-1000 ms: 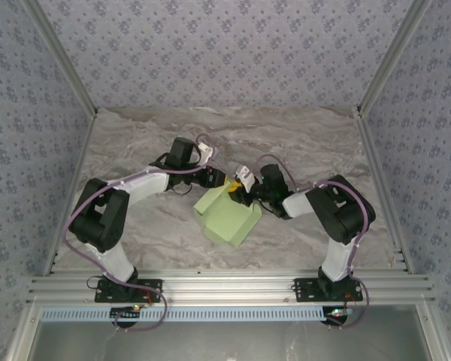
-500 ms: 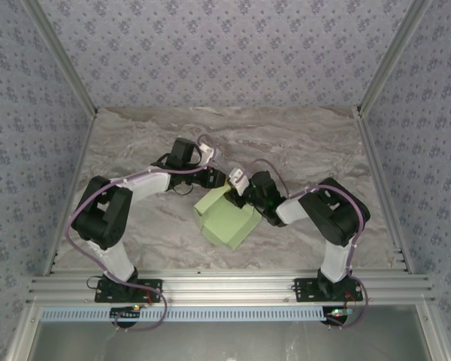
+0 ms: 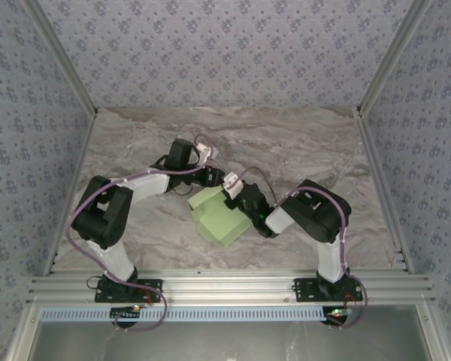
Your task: Fold the paper box
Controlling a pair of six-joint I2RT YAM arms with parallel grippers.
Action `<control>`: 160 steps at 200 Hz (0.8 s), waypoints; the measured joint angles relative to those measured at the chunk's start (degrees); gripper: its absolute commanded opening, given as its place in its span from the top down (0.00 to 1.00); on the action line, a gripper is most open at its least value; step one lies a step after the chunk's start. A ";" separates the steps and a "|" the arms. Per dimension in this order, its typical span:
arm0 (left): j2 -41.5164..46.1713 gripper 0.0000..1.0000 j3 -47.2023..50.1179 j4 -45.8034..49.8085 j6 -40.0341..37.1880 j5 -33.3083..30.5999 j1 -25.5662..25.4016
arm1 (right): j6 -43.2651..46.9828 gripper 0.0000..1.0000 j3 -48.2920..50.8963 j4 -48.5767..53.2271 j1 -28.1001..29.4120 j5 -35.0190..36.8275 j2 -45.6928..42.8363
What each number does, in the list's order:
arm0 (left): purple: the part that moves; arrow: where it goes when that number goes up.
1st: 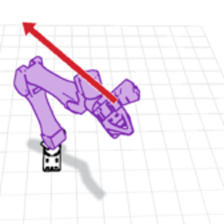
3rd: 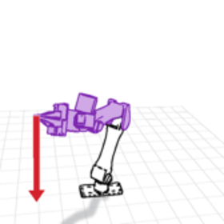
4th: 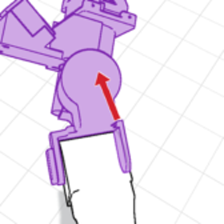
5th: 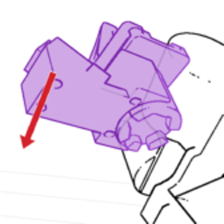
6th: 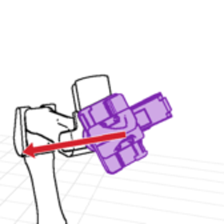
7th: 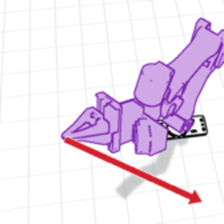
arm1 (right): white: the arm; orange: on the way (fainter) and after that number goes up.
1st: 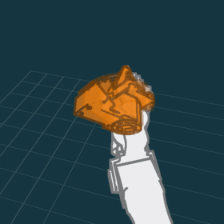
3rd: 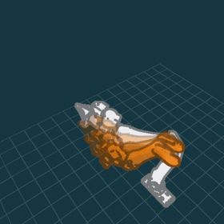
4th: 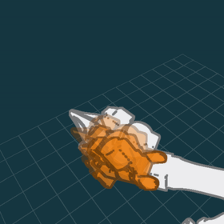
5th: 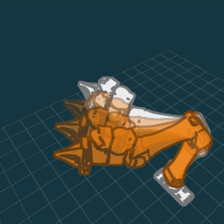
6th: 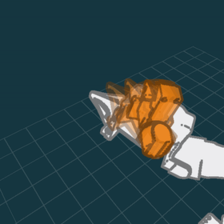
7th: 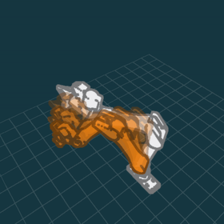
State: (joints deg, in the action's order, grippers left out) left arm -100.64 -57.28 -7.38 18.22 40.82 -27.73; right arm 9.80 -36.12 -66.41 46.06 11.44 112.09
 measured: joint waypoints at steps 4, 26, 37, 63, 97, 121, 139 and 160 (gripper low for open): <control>0.00 0.62 0.26 -0.61 0.37 0.04 0.00 | 0.07 0.85 0.04 -0.35 0.13 0.68 0.13; 0.00 0.62 1.18 -2.69 1.68 0.09 -0.02 | 0.04 0.85 0.42 -2.10 0.85 3.93 0.83; 0.00 0.62 1.44 -3.32 2.32 0.09 -0.02 | 0.09 0.77 0.44 -2.16 0.96 5.40 0.85; 0.00 0.63 2.29 -4.87 3.13 0.09 -0.02 | -0.02 0.70 0.44 -1.95 0.79 8.31 0.96; 0.00 0.63 2.29 -4.92 3.52 -0.26 -0.02 | -1.05 1.00 0.28 -0.83 0.50 8.63 0.96; 0.00 0.63 2.27 -5.27 3.50 -1.20 -0.02 | -3.54 0.88 0.28 -0.94 -0.55 6.10 0.96; 0.00 0.63 2.27 -4.96 3.50 -1.20 -0.02 | -3.85 0.69 0.28 -0.66 -1.14 4.74 0.96; 0.00 0.63 2.27 -4.39 3.48 -0.61 -0.04 | -4.11 0.59 0.33 1.62 -2.14 3.15 1.44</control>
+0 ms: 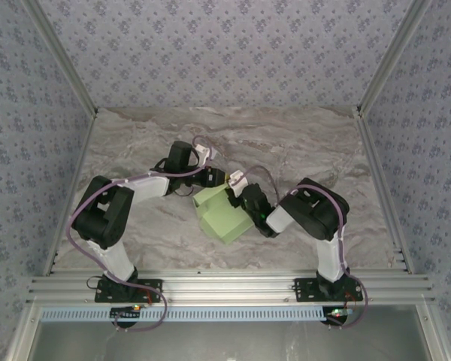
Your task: Fold the paper box
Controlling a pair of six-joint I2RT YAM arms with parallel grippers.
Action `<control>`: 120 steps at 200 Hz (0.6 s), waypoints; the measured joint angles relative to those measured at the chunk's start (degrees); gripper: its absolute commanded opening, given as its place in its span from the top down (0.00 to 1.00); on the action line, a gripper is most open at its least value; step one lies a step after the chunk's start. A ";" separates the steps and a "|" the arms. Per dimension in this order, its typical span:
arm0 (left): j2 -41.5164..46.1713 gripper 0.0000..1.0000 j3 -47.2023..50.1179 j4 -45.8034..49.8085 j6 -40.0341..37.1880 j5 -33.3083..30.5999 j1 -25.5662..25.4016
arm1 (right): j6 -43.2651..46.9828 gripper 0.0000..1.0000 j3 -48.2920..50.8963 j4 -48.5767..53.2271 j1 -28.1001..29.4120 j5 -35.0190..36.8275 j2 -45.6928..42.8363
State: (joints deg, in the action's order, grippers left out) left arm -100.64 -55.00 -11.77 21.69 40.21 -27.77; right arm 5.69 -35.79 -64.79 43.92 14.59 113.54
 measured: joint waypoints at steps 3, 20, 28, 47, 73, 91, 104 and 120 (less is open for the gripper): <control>0.00 0.63 0.00 0.11 -0.07 0.09 0.00 | -0.15 0.59 0.02 0.31 -0.17 -0.26 0.13; 0.00 0.64 -0.04 0.59 -0.17 0.52 -0.13 | -0.20 0.59 0.09 1.95 -0.98 -1.79 0.61; 0.00 0.64 -0.04 0.66 -0.17 0.59 -0.22 | -0.24 0.59 0.09 2.67 -1.20 -2.34 0.70; 0.00 0.64 -0.04 0.68 -0.20 0.72 -0.35 | -0.37 0.62 0.09 3.21 -1.55 -3.41 0.98; 0.00 0.64 -0.17 0.92 -0.63 0.68 -0.35 | -1.01 0.78 -0.13 3.37 -1.57 -4.20 1.07; 0.00 0.64 -0.17 0.83 -0.59 0.63 -0.31 | -1.44 0.85 -0.48 3.32 -1.57 -4.44 1.44; 0.00 0.64 -0.17 0.66 -0.57 0.39 -0.24 | -1.77 0.89 -0.83 3.17 -1.57 -4.37 1.81; 0.00 0.64 -0.13 0.22 -0.28 0.26 -0.20 | -2.29 0.90 -0.98 2.67 -1.57 -4.15 2.16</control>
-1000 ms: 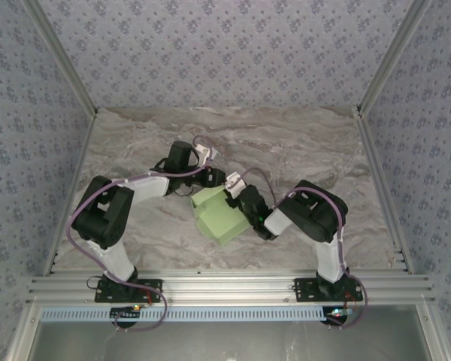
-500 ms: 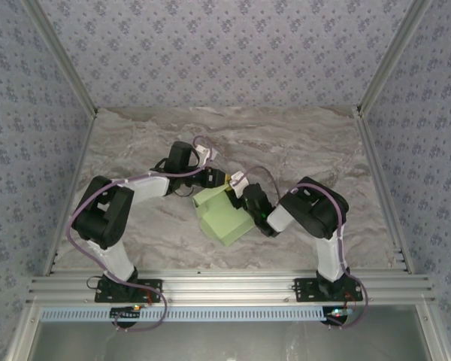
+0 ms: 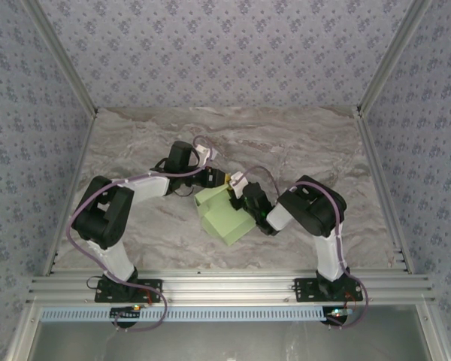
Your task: Fold the paper box
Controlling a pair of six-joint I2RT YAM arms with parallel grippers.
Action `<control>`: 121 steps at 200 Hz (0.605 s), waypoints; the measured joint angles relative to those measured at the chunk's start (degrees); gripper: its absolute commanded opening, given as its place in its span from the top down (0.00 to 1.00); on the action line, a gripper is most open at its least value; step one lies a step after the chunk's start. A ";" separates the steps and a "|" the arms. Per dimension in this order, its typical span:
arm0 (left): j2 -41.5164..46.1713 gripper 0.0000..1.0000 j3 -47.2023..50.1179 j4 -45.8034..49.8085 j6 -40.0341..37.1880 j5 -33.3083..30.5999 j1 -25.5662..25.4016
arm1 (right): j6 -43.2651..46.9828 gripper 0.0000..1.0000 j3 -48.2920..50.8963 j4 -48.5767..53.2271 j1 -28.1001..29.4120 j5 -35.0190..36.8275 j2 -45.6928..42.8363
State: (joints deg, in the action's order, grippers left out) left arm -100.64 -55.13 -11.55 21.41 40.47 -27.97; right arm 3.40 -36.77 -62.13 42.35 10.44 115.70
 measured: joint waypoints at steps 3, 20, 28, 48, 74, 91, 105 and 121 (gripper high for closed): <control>0.00 0.64 0.09 -0.24 0.22 -0.02 0.00 | -0.07 0.89 -0.02 -0.20 0.00 0.09 0.11; 0.00 0.64 0.74 -1.64 0.90 0.02 0.00 | -0.63 0.84 -0.02 -0.79 0.00 0.44 0.42; 0.00 0.64 1.01 -2.19 1.20 0.02 0.00 | -0.90 0.76 -0.02 -0.94 0.00 0.52 0.48; 0.00 0.64 1.33 -2.69 1.90 0.26 -0.02 | -1.46 0.66 0.28 -1.55 -0.39 1.03 0.61; 0.00 0.64 1.75 -3.67 2.27 0.44 -0.22 | -1.70 0.65 1.05 -2.78 -1.01 0.81 0.61; 0.00 0.64 1.75 -3.63 2.27 0.44 -0.26 | -1.70 0.66 1.11 -2.84 -1.16 0.31 0.61; 0.00 0.64 1.75 -3.67 2.27 0.42 -0.26 | -1.73 0.67 1.11 -2.89 -1.40 -0.39 0.61; 0.00 0.64 1.75 -3.65 2.27 0.44 -0.26 | -2.03 0.63 1.11 -3.04 -1.62 -0.92 0.61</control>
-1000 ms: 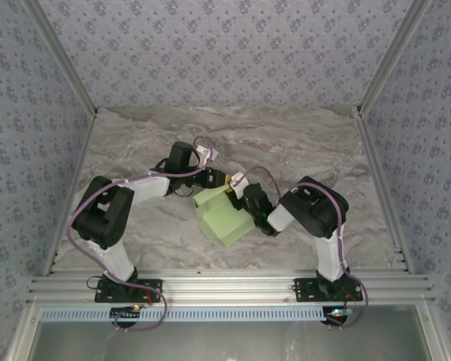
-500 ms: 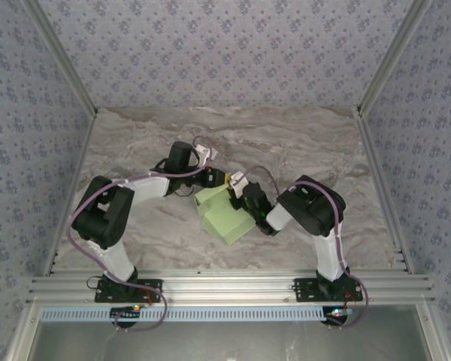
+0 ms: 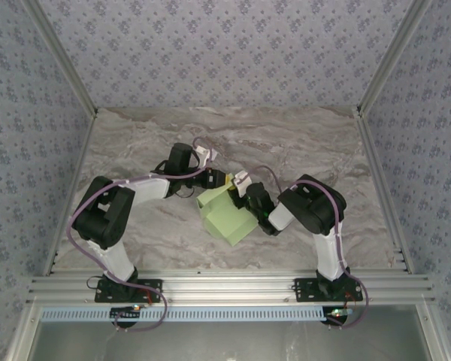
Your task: Fold the paper box
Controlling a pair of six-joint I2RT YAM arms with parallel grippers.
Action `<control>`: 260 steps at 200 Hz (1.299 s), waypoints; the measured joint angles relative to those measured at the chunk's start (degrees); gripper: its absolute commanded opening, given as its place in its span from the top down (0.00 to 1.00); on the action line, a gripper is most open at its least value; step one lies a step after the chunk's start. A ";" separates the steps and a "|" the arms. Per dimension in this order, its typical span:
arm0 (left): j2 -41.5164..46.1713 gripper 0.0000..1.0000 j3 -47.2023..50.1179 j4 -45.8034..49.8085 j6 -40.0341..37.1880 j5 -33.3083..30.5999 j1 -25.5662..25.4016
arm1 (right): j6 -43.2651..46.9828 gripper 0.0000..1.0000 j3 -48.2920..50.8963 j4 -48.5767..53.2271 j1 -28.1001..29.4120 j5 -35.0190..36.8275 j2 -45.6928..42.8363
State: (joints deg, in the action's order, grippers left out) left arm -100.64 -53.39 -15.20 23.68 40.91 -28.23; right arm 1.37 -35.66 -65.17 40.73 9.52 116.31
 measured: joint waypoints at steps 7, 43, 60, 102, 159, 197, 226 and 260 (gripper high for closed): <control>0.00 0.64 0.00 0.02 -0.02 0.00 0.00 | -0.33 0.60 0.00 -0.07 -0.11 -0.20 0.00; 0.00 0.65 0.11 -0.02 -0.02 0.04 -0.04 | -1.42 0.57 0.00 -0.26 -1.36 -2.73 0.00; 0.00 0.65 0.09 0.04 -0.07 0.07 -0.04 | -1.88 0.64 0.00 -0.24 -1.70 -4.07 0.00; 0.00 0.65 0.07 -0.04 -0.07 0.04 -0.04 | -2.62 0.88 -0.17 -0.22 -1.86 -6.80 0.00; 0.00 0.65 0.96 -2.23 1.31 0.20 -0.28 | -4.02 0.61 -0.59 0.04 -2.01 -3.32 0.00; 0.00 0.65 1.25 -2.16 1.14 0.48 -0.57 | -4.66 0.54 2.14 -2.45 -3.58 -6.29 -0.68; 0.00 0.65 0.13 0.44 0.22 0.72 -0.94 | -4.31 0.50 4.68 -5.25 -4.68 -9.73 -2.27; -0.07 0.65 -1.66 4.15 -0.87 0.90 -0.94 | -2.89 0.50 6.16 -7.63 -4.98 -12.20 -4.59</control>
State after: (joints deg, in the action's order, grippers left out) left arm -100.71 -55.05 -11.05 22.81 41.80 -29.17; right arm -1.52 -29.50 -72.79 35.75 -2.68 111.72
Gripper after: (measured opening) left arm 0.349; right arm 0.503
